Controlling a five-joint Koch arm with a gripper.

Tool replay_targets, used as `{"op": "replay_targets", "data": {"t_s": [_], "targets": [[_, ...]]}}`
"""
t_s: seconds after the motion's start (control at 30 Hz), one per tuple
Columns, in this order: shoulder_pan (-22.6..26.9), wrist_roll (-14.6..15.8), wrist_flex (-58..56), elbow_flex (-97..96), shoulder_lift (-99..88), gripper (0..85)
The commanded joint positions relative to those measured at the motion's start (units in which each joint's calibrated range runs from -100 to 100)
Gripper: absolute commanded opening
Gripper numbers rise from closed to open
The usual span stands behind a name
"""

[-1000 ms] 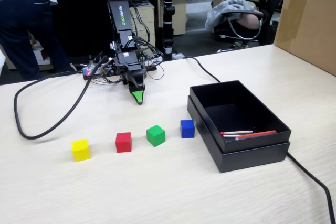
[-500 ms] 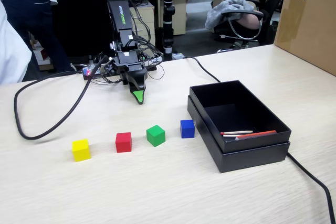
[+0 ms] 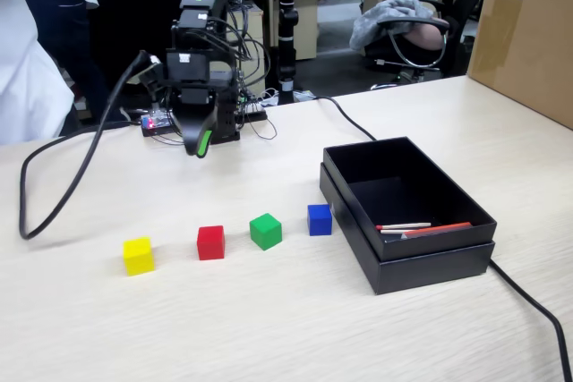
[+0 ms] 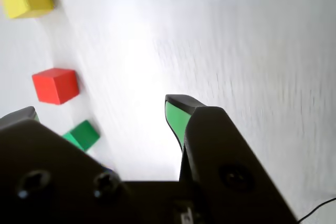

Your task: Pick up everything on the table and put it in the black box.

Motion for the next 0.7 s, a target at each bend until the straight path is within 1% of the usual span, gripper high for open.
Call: {"op": "replay_targets", "data": {"t_s": [0.0, 0.17, 0.33, 0.67], "targets": [[-3.0, -4.9, -2.6, 13.6, 13.7, 47.2], [-5.4, -7.2, -2.6, 28.2, 31.7, 47.2], [-5.6, -7.7, -2.6, 40.6, 48.8, 47.2], [-5.4, -7.4, -2.6, 53.6, 69.8, 47.1]]}}
